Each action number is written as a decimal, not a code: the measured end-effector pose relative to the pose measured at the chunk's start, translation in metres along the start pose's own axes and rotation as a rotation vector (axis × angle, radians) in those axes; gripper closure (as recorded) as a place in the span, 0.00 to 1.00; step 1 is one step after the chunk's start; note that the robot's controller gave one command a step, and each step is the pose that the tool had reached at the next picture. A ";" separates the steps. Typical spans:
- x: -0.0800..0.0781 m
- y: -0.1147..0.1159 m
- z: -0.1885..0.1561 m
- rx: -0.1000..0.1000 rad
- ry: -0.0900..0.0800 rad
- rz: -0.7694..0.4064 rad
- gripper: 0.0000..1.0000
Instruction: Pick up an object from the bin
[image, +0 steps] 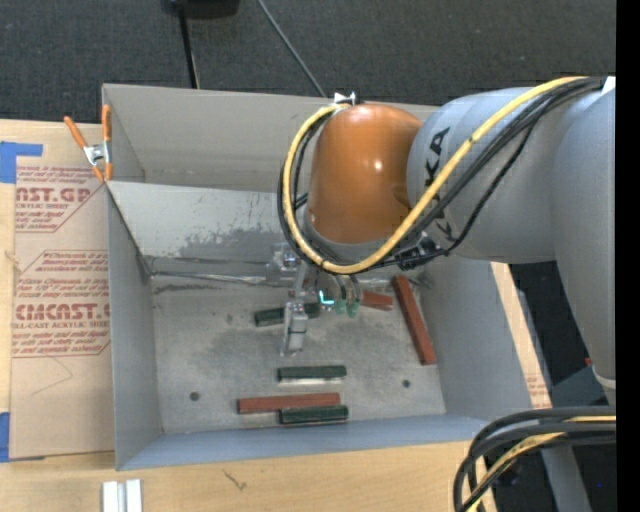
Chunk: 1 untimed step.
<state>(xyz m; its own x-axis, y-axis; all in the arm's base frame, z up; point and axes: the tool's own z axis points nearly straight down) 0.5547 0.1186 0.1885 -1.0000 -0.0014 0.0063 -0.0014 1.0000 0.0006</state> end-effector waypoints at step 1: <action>-0.002 -0.001 -0.004 -0.001 -0.008 0.001 0.00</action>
Offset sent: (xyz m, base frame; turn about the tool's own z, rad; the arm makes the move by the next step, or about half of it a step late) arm 0.0376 -0.0554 -0.1185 0.0157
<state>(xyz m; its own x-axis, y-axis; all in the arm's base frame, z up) 0.5566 0.1179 0.1927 -1.0000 -0.0006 -0.0014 -0.0006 1.0000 0.0013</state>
